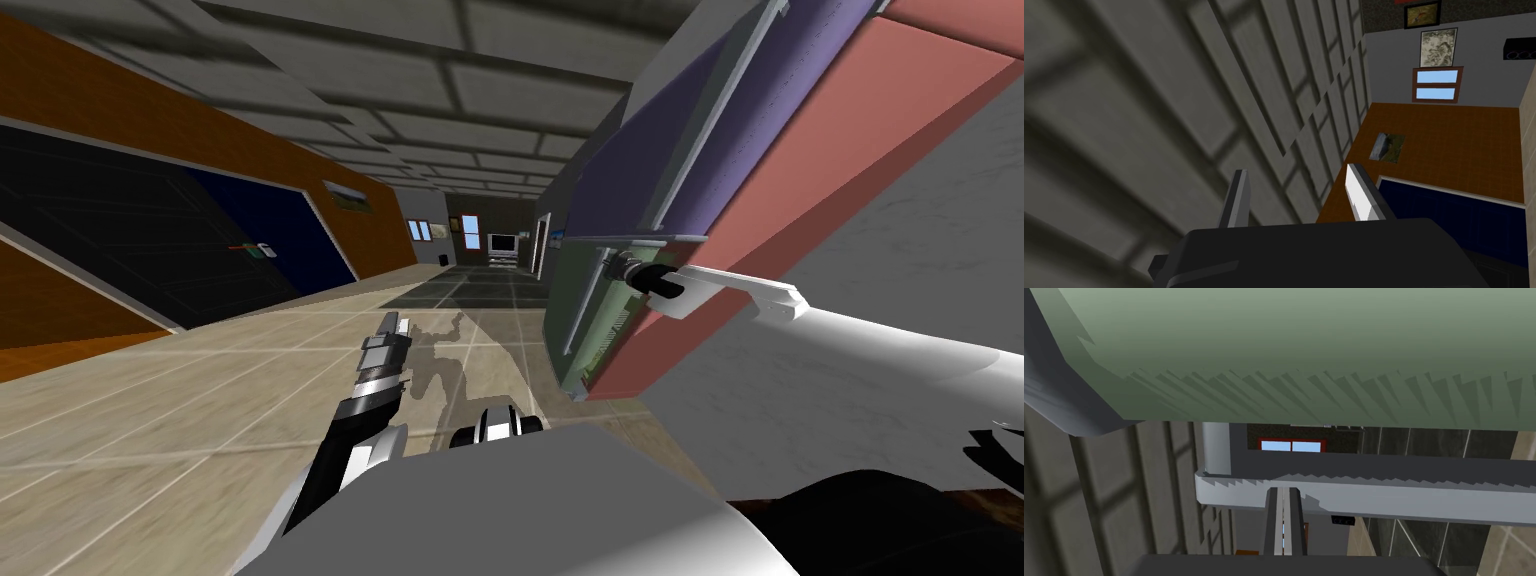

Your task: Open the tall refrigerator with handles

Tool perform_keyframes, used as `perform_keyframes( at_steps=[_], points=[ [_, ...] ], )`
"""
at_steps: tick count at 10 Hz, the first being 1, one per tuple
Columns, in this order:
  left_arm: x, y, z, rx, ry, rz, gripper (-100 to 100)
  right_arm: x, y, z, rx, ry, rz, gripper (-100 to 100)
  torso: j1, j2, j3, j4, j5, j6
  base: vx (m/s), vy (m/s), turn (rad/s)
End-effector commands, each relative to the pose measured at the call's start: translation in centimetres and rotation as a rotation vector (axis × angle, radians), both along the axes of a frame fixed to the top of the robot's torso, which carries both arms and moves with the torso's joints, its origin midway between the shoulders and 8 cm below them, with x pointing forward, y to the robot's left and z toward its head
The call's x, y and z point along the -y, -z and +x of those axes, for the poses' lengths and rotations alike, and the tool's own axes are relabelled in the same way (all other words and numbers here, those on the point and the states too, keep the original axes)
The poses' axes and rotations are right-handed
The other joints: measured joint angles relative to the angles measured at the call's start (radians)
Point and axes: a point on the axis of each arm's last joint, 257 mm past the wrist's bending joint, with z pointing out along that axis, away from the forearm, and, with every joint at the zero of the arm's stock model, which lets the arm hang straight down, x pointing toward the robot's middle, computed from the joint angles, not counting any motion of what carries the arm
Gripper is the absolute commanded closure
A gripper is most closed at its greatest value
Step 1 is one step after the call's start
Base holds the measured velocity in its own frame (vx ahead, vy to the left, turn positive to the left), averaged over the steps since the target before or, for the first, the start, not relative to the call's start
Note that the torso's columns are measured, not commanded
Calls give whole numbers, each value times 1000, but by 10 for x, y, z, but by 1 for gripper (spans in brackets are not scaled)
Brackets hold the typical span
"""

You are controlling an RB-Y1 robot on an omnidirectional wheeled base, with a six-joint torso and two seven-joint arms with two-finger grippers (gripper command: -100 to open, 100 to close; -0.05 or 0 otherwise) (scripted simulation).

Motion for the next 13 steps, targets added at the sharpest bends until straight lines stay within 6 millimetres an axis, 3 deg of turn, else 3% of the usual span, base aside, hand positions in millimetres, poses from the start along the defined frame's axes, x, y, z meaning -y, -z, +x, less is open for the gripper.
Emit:
perform_keyframes(
  at_steps=[1, 6, 7, 8, 13],
  points=[
    [0, 0, 0, 0, 0, 0, 0, 19, -7, -1, 14, 59, -6, 100, -2, 2, 1, 0, -1, 0, 97, 275, -2],
    [0, 0, 0, 0, 0, 0, 0, 57, -10, -8, 17, 169, -9, 100, -3, 7, 6, 0, -3, 3, 94, 276, -14],
    [0, 0, 0, 0, 0, 0, 0, 52, -9, -6, 17, 149, -9, 100, -1, 7, 7, 0, -3, 3, 46, 138, -14],
    [0, 0, 0, 0, 0, 0, 0, 45, -16, -4, 14, 140, -6, -100, -7, 9, 7, 0, -4, 3, 14, -10, -1],
    [0, 0, 0, 0, 0, 1, 0, 19, -33, 2, 2, 103, 4, -100, -5, 3, 3, -1, -4, 4, -6, -85, -4]
  ],
)
